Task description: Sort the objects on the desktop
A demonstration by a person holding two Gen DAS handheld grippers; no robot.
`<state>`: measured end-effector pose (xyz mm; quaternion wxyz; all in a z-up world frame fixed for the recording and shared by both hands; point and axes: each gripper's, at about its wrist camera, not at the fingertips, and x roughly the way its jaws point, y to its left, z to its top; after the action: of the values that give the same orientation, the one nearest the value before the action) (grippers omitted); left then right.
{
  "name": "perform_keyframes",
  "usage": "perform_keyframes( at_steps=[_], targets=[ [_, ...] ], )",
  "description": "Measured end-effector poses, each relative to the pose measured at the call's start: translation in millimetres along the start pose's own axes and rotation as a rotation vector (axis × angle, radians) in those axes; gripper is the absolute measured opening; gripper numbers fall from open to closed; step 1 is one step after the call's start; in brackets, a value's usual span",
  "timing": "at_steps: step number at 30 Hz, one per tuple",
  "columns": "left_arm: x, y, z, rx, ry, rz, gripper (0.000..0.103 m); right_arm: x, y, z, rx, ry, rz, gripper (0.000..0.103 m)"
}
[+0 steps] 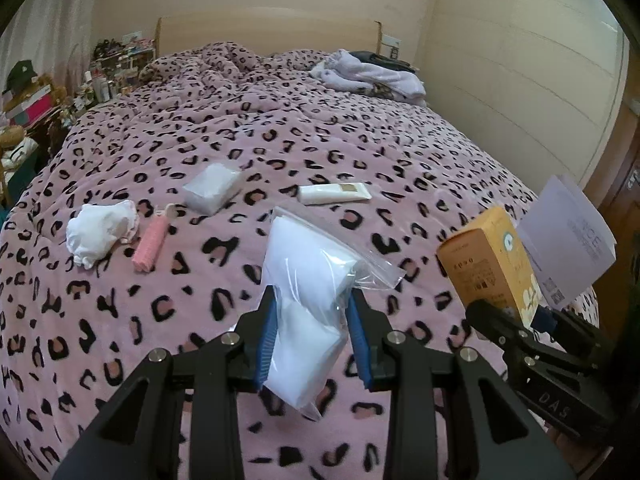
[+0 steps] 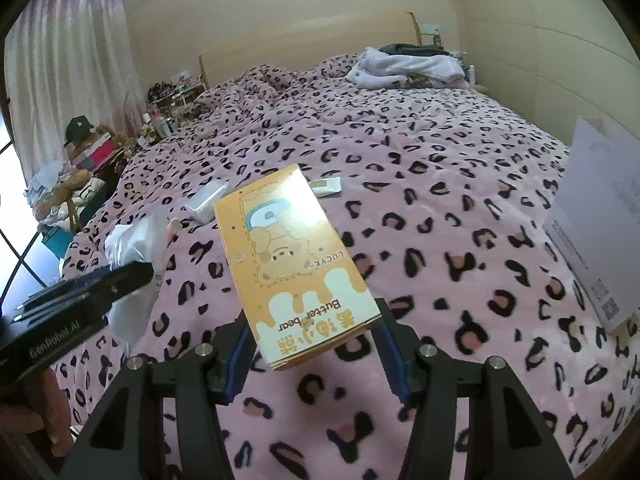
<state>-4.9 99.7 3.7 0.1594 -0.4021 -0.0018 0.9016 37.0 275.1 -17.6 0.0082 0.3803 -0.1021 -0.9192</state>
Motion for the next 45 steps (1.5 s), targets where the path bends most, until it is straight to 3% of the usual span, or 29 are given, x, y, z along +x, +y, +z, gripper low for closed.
perform_keyframes(
  at_steps=[31,45],
  targets=[
    [0,-123,23,0.159,0.0,-0.126,0.034,-74,-102,4,0.104,-0.072,-0.156,0.056],
    [-1,-168,31,0.232,-0.009,-0.179,0.034,-97,-127,2,0.133,-0.087,-0.205,0.056]
  ],
)
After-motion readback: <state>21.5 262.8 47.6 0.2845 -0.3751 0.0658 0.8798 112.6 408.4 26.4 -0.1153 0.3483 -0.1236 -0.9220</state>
